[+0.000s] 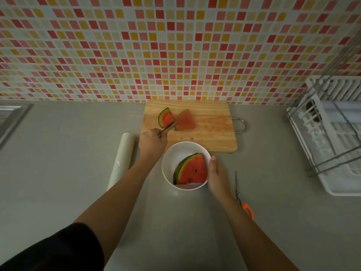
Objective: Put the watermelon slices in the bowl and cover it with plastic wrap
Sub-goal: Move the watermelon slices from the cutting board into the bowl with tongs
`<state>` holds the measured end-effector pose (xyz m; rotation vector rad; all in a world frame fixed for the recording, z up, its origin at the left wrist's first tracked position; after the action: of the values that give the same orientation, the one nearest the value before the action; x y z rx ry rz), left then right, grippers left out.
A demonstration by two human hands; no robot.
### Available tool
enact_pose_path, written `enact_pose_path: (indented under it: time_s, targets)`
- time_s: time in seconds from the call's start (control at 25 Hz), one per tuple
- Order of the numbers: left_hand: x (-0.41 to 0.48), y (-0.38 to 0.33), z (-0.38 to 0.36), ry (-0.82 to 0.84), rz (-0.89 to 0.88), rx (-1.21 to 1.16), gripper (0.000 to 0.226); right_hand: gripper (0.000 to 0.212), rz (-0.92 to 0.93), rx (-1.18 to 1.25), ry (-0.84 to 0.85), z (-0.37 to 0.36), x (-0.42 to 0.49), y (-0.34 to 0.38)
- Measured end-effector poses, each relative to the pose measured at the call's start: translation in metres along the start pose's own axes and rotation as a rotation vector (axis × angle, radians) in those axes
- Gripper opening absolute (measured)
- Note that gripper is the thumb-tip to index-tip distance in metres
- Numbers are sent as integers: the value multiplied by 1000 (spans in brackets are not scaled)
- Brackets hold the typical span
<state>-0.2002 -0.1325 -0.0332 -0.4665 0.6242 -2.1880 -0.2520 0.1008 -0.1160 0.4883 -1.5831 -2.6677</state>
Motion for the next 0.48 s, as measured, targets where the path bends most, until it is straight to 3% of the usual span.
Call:
enact_pose_path:
  time_s: [0.12, 0.2, 0.36, 0.48]
  targets:
    - [-6, -8, 15, -135, -161, 52, 29, 50, 8, -6, 1, 0, 0, 2]
    - [-6, -5, 22, -156, -166, 63, 29, 49, 7, -10, 3, 0, 0, 3]
    - [1, 15, 26, -103, 33, -11, 35, 60, -13, -16, 14, -1, 1, -1]
    - [-3, 49, 22, -62, 347, -318, 38, 65, -34, -15, 18, -3, 1, -2]
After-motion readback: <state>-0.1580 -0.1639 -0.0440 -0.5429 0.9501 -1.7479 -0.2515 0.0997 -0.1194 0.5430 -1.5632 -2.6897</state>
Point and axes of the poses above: each hand's wrist, its own x-axis towards the middle knuckle, its own z-axis out of the back of the hand, y = z × x, the point moved 7 cm from there along x, towards the middle knuckle, and after that the axes turned 8 degrees about -y, right-handed, at the moved point
